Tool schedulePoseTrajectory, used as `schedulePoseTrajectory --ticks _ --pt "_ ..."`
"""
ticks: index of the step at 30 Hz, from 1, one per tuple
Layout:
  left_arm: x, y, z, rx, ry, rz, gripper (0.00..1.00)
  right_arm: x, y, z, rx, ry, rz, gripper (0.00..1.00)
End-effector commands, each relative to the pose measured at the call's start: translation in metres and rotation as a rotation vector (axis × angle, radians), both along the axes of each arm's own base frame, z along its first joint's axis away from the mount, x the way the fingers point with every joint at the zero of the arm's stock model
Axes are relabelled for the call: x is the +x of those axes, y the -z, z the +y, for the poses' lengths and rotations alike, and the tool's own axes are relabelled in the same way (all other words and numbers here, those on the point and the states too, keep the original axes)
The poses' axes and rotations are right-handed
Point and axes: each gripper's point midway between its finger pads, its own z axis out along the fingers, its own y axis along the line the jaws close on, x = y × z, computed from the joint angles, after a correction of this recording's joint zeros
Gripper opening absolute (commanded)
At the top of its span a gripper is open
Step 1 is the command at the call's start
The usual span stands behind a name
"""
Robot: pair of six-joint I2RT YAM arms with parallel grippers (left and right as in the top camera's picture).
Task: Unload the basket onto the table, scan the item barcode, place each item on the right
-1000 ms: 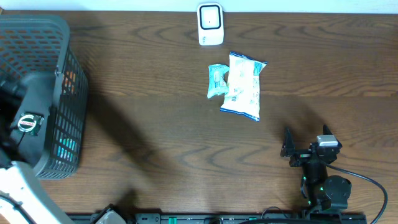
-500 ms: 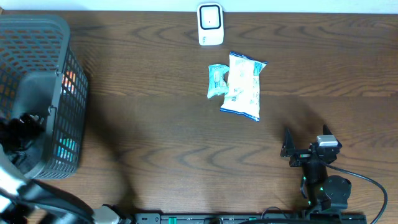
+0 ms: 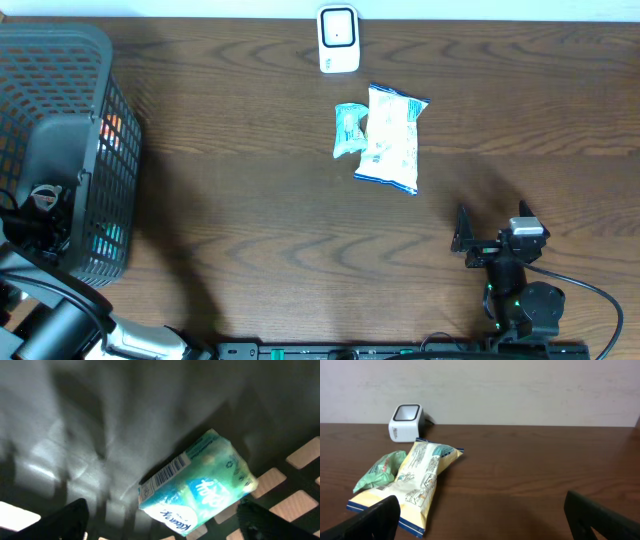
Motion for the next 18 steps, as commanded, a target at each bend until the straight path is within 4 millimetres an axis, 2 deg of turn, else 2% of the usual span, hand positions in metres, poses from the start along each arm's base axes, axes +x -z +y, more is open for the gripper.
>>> schedulePoseTrajectory --ticks 1,6,12,14,15,16,17,18 --pt "-0.003 0.008 0.000 -0.024 0.009 0.023 0.89 0.000 0.001 0.001 -0.014 -0.002 0.002 0.99" --pt "-0.002 0.014 -0.005 -0.056 0.006 0.019 0.88 0.000 0.001 0.001 -0.014 -0.002 0.002 0.99" --pt "0.019 0.016 -0.015 -0.144 -0.012 -0.084 0.86 0.000 0.001 0.001 -0.014 -0.002 0.002 0.99" --pt "0.021 0.017 -0.018 -0.166 -0.016 -0.097 0.80 0.000 0.001 0.001 -0.014 -0.002 0.002 0.99" --pt "0.022 0.018 -0.019 -0.171 -0.017 -0.100 0.73 0.000 0.001 0.001 -0.014 -0.002 0.002 0.99" --pt "0.022 0.018 -0.019 -0.171 -0.017 -0.099 0.60 0.000 0.001 0.001 -0.014 -0.002 0.002 0.99" --pt "0.022 0.018 -0.019 -0.171 -0.017 -0.098 0.54 0.000 0.001 0.001 -0.014 -0.003 0.002 0.99" --pt "0.022 0.018 -0.019 -0.171 -0.017 -0.098 0.53 0.000 0.001 0.001 -0.014 -0.002 0.002 0.99"
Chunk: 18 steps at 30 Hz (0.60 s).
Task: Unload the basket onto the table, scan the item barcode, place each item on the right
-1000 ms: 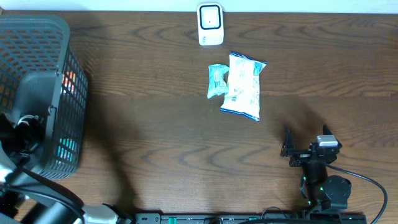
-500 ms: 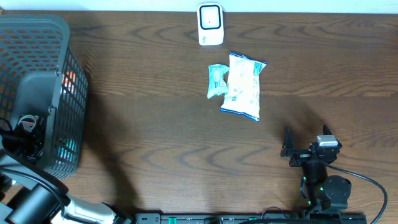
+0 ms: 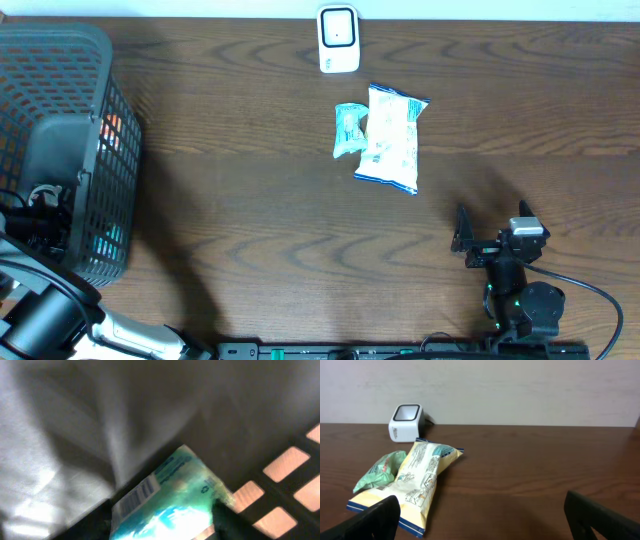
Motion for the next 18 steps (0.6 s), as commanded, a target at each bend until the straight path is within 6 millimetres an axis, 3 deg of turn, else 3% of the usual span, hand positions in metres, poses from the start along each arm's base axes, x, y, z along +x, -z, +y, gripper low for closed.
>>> schedulePoseTrajectory --ticks 1,3,6,8,13,18 --pt "0.003 0.002 -0.005 -0.040 -0.003 -0.024 0.53 0.000 0.001 0.001 -0.014 -0.002 0.002 0.99" --pt "0.003 0.002 -0.006 -0.041 -0.003 -0.023 0.48 0.000 0.001 0.001 -0.014 -0.002 0.002 0.99" --pt "0.002 0.002 -0.006 -0.043 -0.002 -0.018 0.27 0.000 0.001 0.001 -0.014 -0.002 0.002 0.99" --pt "0.001 0.002 -0.006 -0.045 -0.003 -0.016 0.08 0.000 0.001 0.001 -0.014 -0.002 0.002 0.99" --pt "0.006 -0.011 -0.001 -0.038 -0.012 -0.020 0.07 0.000 0.001 0.001 -0.014 -0.002 0.002 0.99" --pt "0.020 -0.050 0.014 -0.014 -0.026 -0.056 0.07 0.000 0.001 0.001 -0.014 -0.002 0.002 0.99"
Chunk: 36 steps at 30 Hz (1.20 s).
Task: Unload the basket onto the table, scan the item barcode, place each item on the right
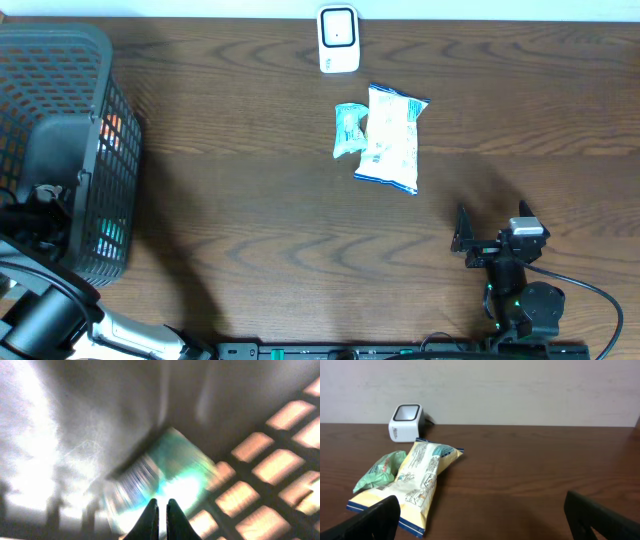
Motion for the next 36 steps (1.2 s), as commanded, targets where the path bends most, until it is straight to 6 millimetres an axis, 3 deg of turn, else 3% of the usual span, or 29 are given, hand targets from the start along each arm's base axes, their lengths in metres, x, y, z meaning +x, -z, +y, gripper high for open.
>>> schedulePoseTrajectory --ticks 1,8,9,13,15,16,18,21,24,27,34,36 --pt "0.018 -0.034 0.018 0.043 -0.017 -0.065 0.07 0.000 0.001 0.001 -0.014 -0.002 0.002 0.99" --pt "0.038 -0.108 0.041 0.186 -0.101 -0.188 0.07 0.000 0.001 0.001 -0.014 -0.002 0.002 0.99" --pt "0.040 -0.130 0.044 0.246 -0.103 -0.235 0.07 0.000 0.001 0.001 -0.014 -0.002 0.002 0.99" --pt "0.038 -0.154 0.043 0.338 -0.048 -0.297 0.09 0.000 0.001 0.001 -0.014 -0.002 0.002 0.99" --pt "0.029 -0.151 0.046 0.368 -0.032 -0.253 0.43 0.000 0.001 0.001 -0.014 -0.002 0.002 0.99" --pt "0.024 -0.148 0.048 0.382 -0.033 -0.216 0.53 0.000 0.001 0.001 -0.014 -0.002 0.002 0.99" --pt "0.011 -0.136 0.052 0.405 -0.034 -0.140 0.60 0.000 0.001 0.001 -0.014 -0.002 0.002 0.99" --pt "-0.004 -0.118 0.056 0.430 0.006 -0.049 0.63 0.000 0.001 0.001 -0.014 -0.002 0.002 0.99" --pt "-0.011 -0.100 0.047 0.403 0.120 -0.035 0.75 0.000 0.001 0.001 -0.014 -0.002 0.002 0.99" --pt "-0.016 -0.080 0.040 0.377 0.175 -0.024 0.77 0.000 0.001 0.001 -0.014 -0.002 0.002 0.99" --pt "-0.010 -0.049 0.026 0.345 0.290 -0.065 0.77 0.000 0.001 0.001 -0.014 -0.002 0.002 0.99" --pt "-0.007 -0.040 0.020 0.337 0.312 -0.073 0.82 0.000 0.001 0.001 -0.014 -0.002 0.002 0.99"
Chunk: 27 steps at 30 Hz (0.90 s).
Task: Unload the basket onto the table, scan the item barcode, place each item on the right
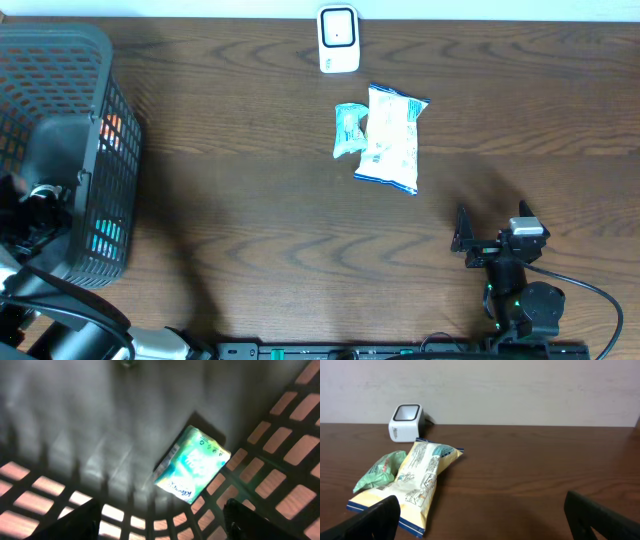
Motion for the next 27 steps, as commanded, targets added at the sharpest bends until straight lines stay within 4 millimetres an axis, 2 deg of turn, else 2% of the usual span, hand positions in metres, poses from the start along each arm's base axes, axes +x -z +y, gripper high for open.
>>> schedulePoseTrajectory --ticks 1,4,7,18,23,27 --pt "0.005 0.014 -0.012 -0.019 0.098 -0.004 0.85 0.000 0.001 0.001 -0.014 -0.002 0.002 0.99" --pt "0.007 0.024 -0.015 -0.033 0.108 0.007 0.86 0.000 0.001 0.001 -0.014 -0.002 0.002 0.99" --pt "0.006 0.035 -0.017 -0.064 0.109 0.030 0.81 0.000 0.001 0.001 -0.014 -0.002 0.002 0.99" --pt "0.001 0.072 -0.023 -0.178 0.103 0.115 0.78 0.000 0.001 0.001 -0.014 -0.002 0.002 0.99" --pt "-0.002 0.089 -0.027 -0.229 0.101 0.147 0.73 0.000 0.001 0.001 -0.014 -0.002 0.002 0.99" --pt "0.005 0.096 -0.039 -0.310 0.090 0.110 0.72 0.000 0.001 0.001 -0.014 -0.002 0.002 0.99"
